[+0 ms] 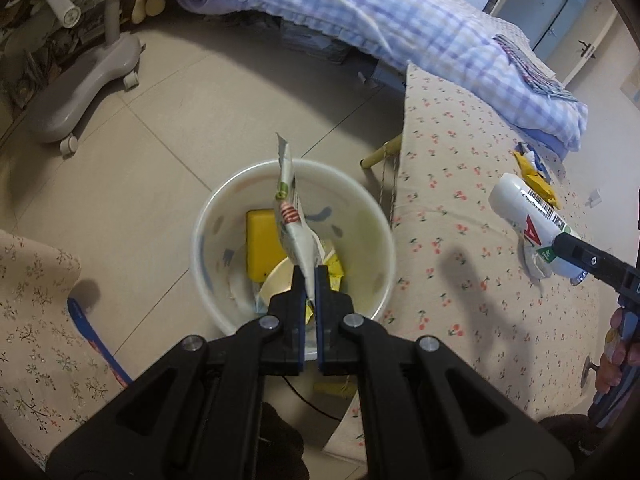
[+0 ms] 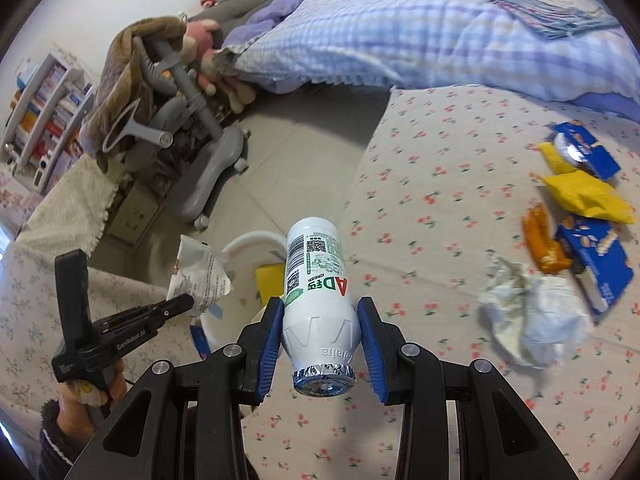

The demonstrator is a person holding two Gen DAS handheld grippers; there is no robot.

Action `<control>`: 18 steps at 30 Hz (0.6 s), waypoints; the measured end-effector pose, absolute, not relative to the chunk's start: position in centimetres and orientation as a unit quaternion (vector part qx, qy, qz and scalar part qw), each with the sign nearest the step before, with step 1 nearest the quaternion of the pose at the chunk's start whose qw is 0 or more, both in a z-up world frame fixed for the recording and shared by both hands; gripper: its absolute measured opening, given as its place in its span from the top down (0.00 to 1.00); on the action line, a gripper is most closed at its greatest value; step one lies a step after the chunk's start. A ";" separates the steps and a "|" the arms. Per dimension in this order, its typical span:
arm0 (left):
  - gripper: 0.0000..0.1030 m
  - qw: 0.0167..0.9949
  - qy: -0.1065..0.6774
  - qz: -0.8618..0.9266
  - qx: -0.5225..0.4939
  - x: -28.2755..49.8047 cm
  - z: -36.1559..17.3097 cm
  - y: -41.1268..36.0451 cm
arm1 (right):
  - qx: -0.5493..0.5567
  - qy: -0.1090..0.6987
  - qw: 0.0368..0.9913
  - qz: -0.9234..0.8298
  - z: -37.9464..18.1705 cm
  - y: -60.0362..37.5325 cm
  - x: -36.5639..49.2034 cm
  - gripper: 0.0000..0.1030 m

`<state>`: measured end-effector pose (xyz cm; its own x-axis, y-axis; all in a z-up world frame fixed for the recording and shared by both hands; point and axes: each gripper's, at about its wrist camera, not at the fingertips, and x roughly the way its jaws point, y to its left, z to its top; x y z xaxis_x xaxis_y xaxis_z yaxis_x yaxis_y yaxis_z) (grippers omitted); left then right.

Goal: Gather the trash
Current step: 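Drop the white strip in the bin with left tool while right tool carries bottle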

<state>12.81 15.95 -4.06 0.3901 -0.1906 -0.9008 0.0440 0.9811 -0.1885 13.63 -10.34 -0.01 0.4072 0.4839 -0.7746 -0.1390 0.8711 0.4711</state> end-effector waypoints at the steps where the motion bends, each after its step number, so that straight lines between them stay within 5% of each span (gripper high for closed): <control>1: 0.95 0.828 0.552 -0.072 -0.069 12.9 -4.3 16.1 | 0.165 0.513 0.820 0.192 -0.3 -9.8 13.7 0.63; 14: 0.94 0.812 0.578 -0.069 -0.050 14.0 -6.4 16.0 | 0.164 0.543 0.798 0.203 -2.5 -6.3 15.5 0.63; 16: 0.84 0.814 0.576 -0.064 -0.044 14.0 -6.5 16.1 | 0.163 0.546 0.796 0.206 -2.8 -5.6 15.6 0.63; 18: 0.43 0.817 0.573 -0.050 -0.039 13.9 -6.3 16.4 | 0.166 0.548 0.792 0.213 -3.0 -5.0 16.0 0.63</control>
